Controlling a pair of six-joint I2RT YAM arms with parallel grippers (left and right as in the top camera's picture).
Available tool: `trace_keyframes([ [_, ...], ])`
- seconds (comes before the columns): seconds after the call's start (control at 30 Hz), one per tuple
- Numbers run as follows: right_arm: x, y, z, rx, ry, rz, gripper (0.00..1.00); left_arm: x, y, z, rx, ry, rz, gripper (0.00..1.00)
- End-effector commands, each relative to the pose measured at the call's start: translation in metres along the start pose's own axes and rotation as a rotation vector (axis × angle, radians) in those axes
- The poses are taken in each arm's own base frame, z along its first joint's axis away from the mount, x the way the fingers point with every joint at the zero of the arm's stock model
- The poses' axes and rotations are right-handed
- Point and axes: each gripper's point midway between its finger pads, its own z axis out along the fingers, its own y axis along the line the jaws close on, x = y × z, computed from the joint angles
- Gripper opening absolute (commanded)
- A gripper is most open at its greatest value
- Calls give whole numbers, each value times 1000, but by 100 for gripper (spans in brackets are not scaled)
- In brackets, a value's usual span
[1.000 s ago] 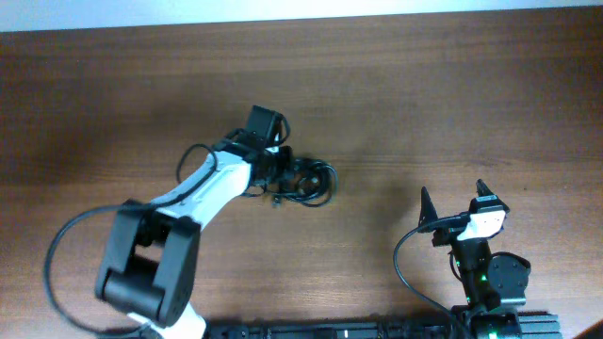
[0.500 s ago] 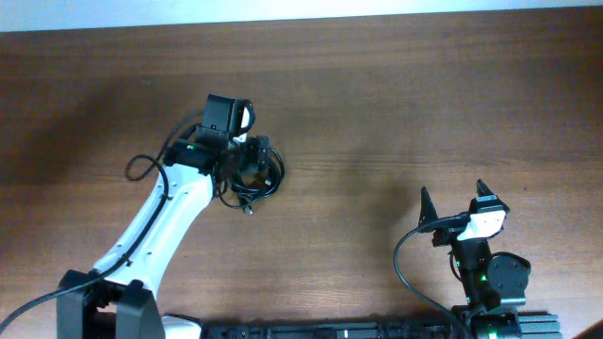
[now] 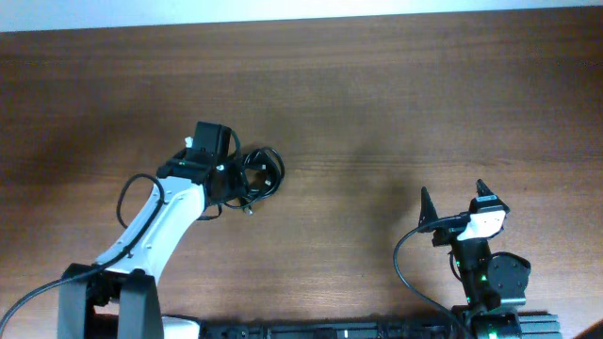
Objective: Untangle cables
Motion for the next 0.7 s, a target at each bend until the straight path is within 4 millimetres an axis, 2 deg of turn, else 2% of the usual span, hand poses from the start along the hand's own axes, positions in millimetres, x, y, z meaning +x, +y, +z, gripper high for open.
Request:
trace_keyframes([
  [0.0, 3, -2, 0, 8, 8, -1, 99, 14, 4, 16, 16, -2, -43, 70],
  [0.13, 3, -2, 0, 8, 8, -1, 99, 14, 3, 27, 42, -46, -53, 71],
  [0.33, 3, -2, 0, 8, 8, -1, 99, 18, 5, 31, 41, -45, -53, 0],
  [0.43, 3, -2, 0, 8, 8, -1, 99, 7, -5, 19, 90, -73, -49, 0],
  [0.5, 3, -2, 0, 8, 8, -1, 99, -4, -24, -10, 202, -131, 51, 0],
  [0.67, 3, -2, 0, 8, 8, -1, 99, -19, -28, -63, 263, -287, 136, 0],
])
